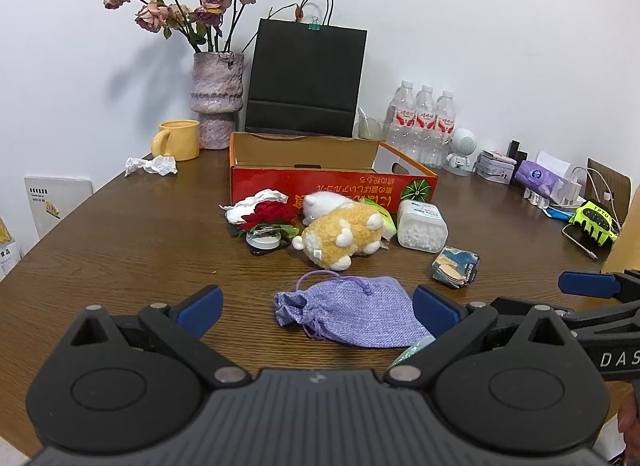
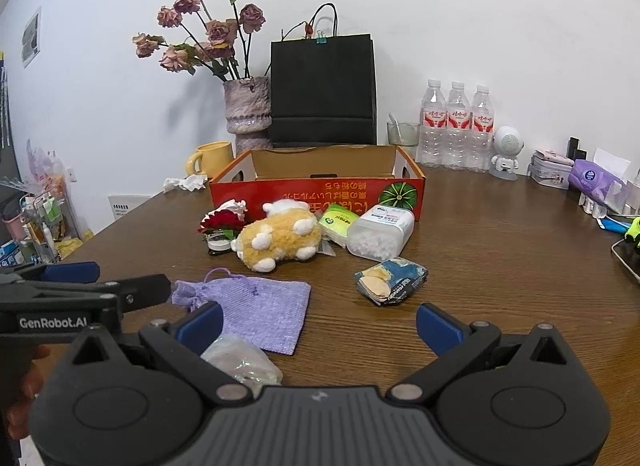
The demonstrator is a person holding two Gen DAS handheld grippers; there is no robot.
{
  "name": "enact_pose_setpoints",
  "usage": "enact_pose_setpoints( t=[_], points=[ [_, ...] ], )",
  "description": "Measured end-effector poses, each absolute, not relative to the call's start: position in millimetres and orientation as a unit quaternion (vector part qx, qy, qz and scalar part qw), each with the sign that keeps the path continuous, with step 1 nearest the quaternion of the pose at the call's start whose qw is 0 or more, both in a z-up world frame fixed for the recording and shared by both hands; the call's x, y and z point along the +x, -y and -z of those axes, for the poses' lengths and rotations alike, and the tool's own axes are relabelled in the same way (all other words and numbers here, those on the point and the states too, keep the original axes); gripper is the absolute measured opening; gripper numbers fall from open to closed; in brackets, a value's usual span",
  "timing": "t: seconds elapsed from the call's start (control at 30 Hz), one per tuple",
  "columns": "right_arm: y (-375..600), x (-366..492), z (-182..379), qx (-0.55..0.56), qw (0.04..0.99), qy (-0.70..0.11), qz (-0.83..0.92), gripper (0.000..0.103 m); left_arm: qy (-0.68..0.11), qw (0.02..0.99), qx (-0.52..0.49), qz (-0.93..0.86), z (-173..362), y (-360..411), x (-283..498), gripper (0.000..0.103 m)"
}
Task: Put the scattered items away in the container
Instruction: 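Move both tools toward the purple pouch and clear plastic bag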
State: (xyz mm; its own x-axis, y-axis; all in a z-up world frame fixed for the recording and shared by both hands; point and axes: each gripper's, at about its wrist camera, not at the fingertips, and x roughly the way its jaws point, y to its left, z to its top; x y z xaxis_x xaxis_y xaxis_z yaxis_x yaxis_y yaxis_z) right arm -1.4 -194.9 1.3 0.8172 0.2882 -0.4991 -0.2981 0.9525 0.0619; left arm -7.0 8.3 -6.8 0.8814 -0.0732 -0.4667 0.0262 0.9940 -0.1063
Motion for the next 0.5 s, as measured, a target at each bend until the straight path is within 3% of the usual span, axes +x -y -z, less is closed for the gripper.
enact_pose_setpoints(
  t=[0.5],
  points=[
    [191.2,-1.9,2.1,-0.011,0.951,-0.265,-0.161,0.103,-0.250,0.966,-0.055,0.022,10.5,-13.2,-8.9,0.103]
  ],
)
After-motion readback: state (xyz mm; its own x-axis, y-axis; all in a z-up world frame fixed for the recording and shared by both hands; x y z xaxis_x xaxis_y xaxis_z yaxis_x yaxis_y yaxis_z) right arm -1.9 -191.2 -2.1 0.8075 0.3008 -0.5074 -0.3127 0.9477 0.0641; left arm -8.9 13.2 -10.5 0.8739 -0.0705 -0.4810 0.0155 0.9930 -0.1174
